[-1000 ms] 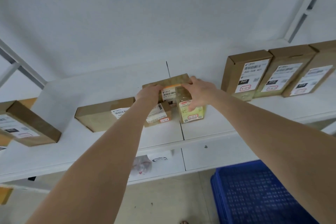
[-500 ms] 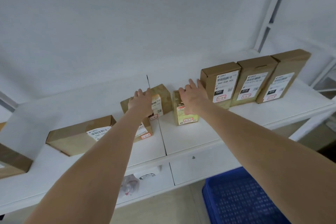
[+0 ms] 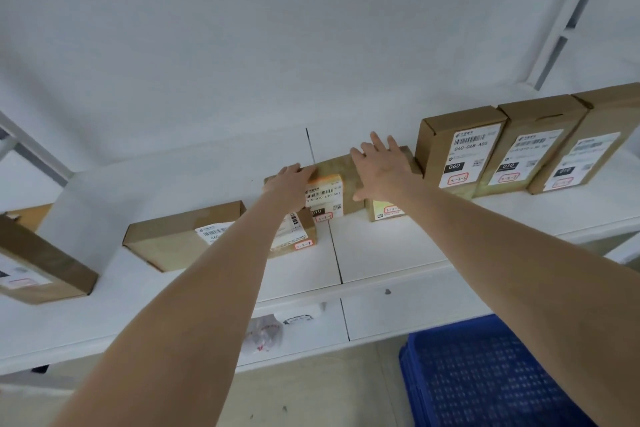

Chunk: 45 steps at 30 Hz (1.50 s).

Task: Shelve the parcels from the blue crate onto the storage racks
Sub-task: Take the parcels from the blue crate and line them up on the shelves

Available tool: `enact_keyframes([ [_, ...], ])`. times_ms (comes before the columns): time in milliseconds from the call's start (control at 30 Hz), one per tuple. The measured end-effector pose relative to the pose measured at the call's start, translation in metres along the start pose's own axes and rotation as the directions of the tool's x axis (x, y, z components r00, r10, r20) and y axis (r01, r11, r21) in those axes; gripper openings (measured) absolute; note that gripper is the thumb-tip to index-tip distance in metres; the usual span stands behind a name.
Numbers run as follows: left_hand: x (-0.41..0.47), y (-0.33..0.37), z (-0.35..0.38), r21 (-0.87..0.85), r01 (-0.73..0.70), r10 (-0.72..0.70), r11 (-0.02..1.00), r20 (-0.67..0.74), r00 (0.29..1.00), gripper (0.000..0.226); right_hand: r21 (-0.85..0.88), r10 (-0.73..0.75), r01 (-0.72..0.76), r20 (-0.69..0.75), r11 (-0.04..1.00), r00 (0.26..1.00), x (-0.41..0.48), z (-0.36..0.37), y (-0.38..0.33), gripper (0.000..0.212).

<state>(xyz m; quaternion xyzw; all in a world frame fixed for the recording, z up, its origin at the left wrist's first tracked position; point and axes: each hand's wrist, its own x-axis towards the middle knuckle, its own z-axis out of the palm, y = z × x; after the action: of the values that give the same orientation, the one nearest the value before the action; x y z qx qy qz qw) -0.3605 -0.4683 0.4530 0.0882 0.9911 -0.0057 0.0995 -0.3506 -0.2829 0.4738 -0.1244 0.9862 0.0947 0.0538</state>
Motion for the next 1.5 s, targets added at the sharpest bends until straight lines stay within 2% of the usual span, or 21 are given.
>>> enact_keyframes([
  [67, -0.007, 0.001, -0.002, 0.005, -0.01, 0.01, 1.0, -0.037, 0.999, 0.073, 0.043, -0.018, 0.019, -0.019, 0.999, 1.0, 0.002, 0.0, -0.007, 0.091],
  [233, -0.034, 0.003, -0.003, 0.036, -0.051, 0.058, 0.998, -0.24, 0.969, 0.046, 0.095, -0.063, 0.07, -0.069, 0.993, 0.996, 0.01, -0.003, -0.029, 0.078],
  [367, -0.041, -0.012, -0.001, -0.034, 0.05, -0.058, 0.998, -0.315, 0.947, 0.051, 0.116, -0.166, 0.19, -0.19, 0.975, 0.968, 0.006, -0.008, -0.052, 0.064],
  [433, -0.037, -0.021, -0.003, -0.072, 0.083, -0.1, 0.994, -0.279, 0.955, 0.061, 0.146, -0.181, 0.219, -0.236, 0.965, 0.955, 0.002, -0.008, -0.064, 0.059],
  [567, -0.035, -0.028, 0.001, -0.077, 0.087, -0.1, 0.993, -0.181, 0.978, 0.064, 0.198, -0.224, 0.245, -0.123, 0.949, 0.967, -0.008, 0.004, -0.085, 0.041],
  [767, -0.025, -0.025, -0.009, -0.134, 0.0, -0.019, 0.991, -0.139, 0.99, 0.073, 0.144, -0.295, 0.31, -0.12, 0.94, 0.948, -0.01, 0.026, -0.111, 0.063],
  [867, -0.013, -0.03, -0.009, -0.09, -0.008, 0.002, 0.996, -0.07, 0.998, 0.072, 0.104, -0.268, 0.281, -0.124, 0.954, 0.955, -0.006, 0.034, -0.121, 0.065],
  [967, -0.004, -0.04, -0.005, -0.04, -0.038, 0.039, 0.998, 0.01, 0.999, 0.069, 0.081, -0.241, 0.254, -0.142, 0.964, 0.96, -0.004, 0.036, -0.122, 0.055],
  [1167, -0.008, -0.066, -0.01, 0.122, -0.06, 0.055, 0.991, 0.044, 0.998, 0.063, -0.003, -0.092, 0.092, -0.054, 0.996, 0.994, -0.016, 0.029, -0.107, 0.058],
  [1367, -0.019, -0.092, -0.014, 0.167, -0.001, -0.01, 0.986, 0.069, 0.998, 0.057, -0.035, 0.059, -0.058, 0.004, 0.998, 0.998, -0.02, 0.019, -0.1, 0.047],
  [1500, -0.02, -0.103, -0.015, 0.185, 0.095, -0.115, 0.978, 0.098, 0.988, 0.053, -0.072, 0.151, -0.15, 0.01, 0.986, 0.989, -0.019, 0.013, -0.089, 0.049],
])
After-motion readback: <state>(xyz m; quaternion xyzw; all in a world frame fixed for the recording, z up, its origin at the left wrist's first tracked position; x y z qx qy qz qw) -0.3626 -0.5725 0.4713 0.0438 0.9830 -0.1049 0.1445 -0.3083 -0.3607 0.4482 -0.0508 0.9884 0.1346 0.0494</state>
